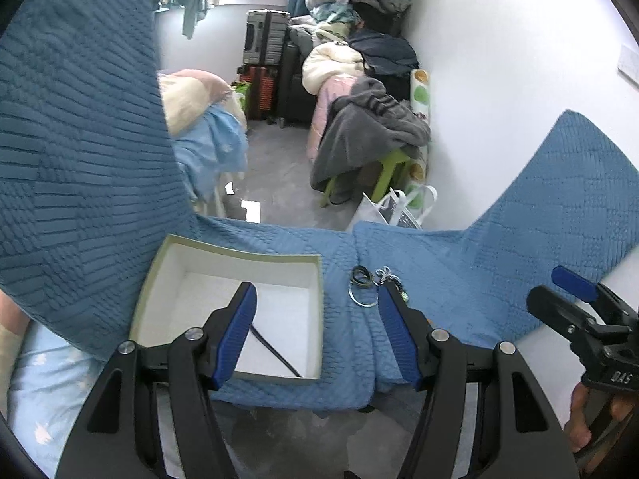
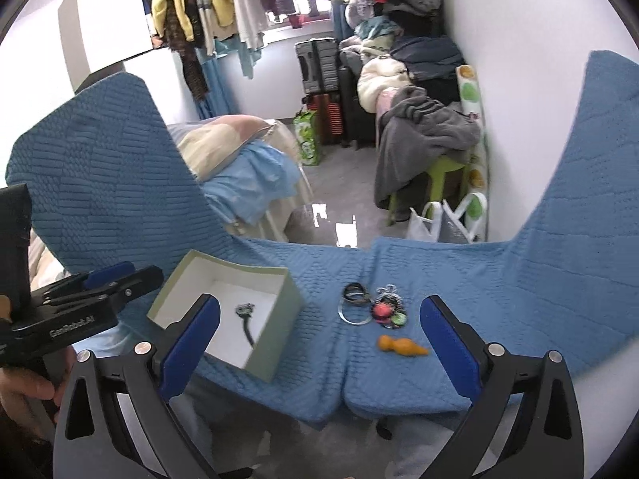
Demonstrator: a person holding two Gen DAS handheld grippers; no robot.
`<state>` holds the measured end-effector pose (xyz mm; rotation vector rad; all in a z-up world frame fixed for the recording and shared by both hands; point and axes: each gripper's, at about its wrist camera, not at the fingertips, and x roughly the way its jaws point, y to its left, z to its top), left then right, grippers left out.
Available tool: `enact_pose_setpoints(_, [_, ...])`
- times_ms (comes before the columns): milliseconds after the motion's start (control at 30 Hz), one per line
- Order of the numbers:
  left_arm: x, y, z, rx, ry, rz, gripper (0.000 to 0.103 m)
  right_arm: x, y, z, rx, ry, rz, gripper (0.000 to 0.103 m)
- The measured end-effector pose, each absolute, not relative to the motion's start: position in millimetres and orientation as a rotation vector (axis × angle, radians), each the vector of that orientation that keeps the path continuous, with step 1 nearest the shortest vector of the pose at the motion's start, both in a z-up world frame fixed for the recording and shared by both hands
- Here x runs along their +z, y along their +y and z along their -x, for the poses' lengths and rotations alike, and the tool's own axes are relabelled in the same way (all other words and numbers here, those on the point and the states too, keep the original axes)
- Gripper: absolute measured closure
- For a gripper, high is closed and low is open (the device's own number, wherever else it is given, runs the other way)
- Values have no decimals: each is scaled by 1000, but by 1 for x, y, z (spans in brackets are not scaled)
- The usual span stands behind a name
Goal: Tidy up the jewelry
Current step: 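Open both grippers and withdraw them from the box, then grasp the black patterned ring with the left gripper while the right gripper grasps the orange gourd pendant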
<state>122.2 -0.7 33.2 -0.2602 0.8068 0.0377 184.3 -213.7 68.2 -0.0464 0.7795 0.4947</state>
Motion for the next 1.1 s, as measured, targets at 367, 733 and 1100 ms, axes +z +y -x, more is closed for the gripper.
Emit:
enact_pose_setpoints(367, [-14,-68,-158,-26,903,250,39,39,-282,-183,428,867,5,2])
enact_pose_setpoints(733, [-58,-91,-196,-1,985,244,39,-4,-309,-203,357,989,45,1])
enact_pose_setpoints(1100, [-100,-115,-237,-22,1073,253,39,-44,-337,-232,296,1145,-53,0])
